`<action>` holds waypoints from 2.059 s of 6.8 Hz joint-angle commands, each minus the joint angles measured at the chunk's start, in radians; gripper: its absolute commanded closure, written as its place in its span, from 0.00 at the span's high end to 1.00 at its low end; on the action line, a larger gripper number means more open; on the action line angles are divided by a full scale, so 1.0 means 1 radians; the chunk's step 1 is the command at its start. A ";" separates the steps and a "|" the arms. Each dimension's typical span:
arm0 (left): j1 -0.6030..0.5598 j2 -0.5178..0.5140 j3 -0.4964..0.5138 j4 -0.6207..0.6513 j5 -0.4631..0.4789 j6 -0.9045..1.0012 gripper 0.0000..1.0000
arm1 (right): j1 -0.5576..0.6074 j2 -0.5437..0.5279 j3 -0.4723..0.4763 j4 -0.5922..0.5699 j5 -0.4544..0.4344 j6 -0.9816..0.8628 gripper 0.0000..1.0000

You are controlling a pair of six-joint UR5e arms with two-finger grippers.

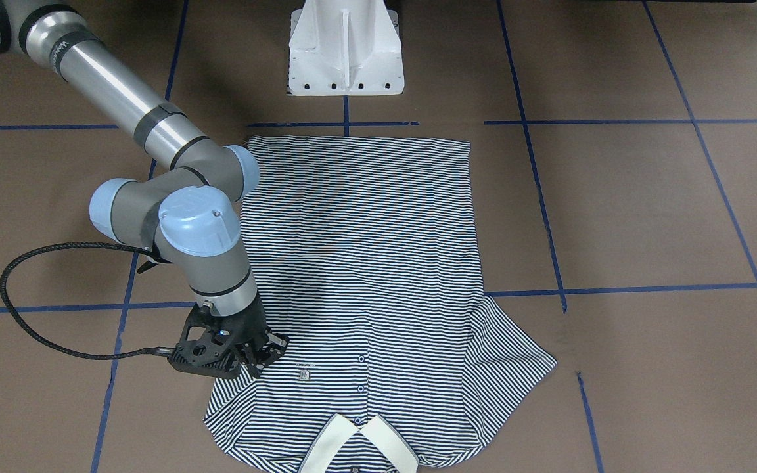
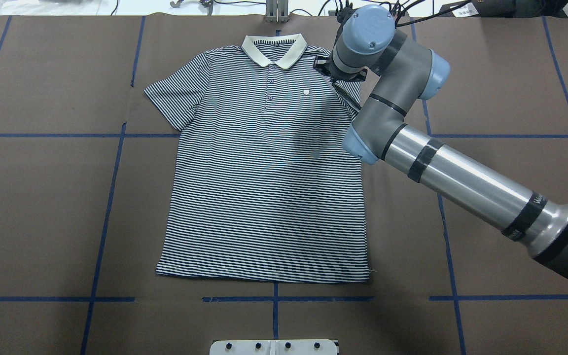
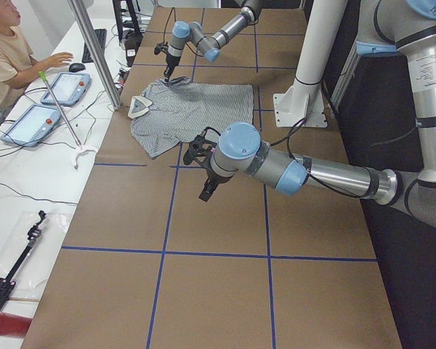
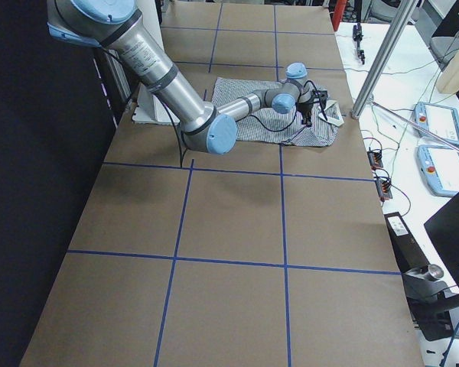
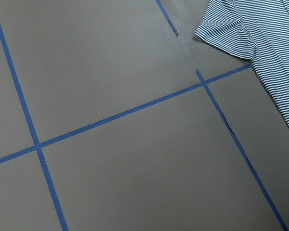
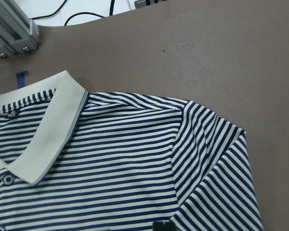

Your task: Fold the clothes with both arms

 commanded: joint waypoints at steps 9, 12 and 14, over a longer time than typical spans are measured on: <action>0.219 -0.427 0.297 -0.190 0.136 -0.546 1.00 | 0.101 -0.037 0.083 0.000 0.145 -0.150 1.00; 0.489 -0.684 0.524 -0.192 0.481 -0.892 0.98 | 0.333 -0.270 0.246 0.009 0.456 -0.506 1.00; 0.578 -0.818 0.682 -0.199 0.595 -0.954 0.93 | 0.442 -0.393 0.335 0.011 0.664 -0.637 1.00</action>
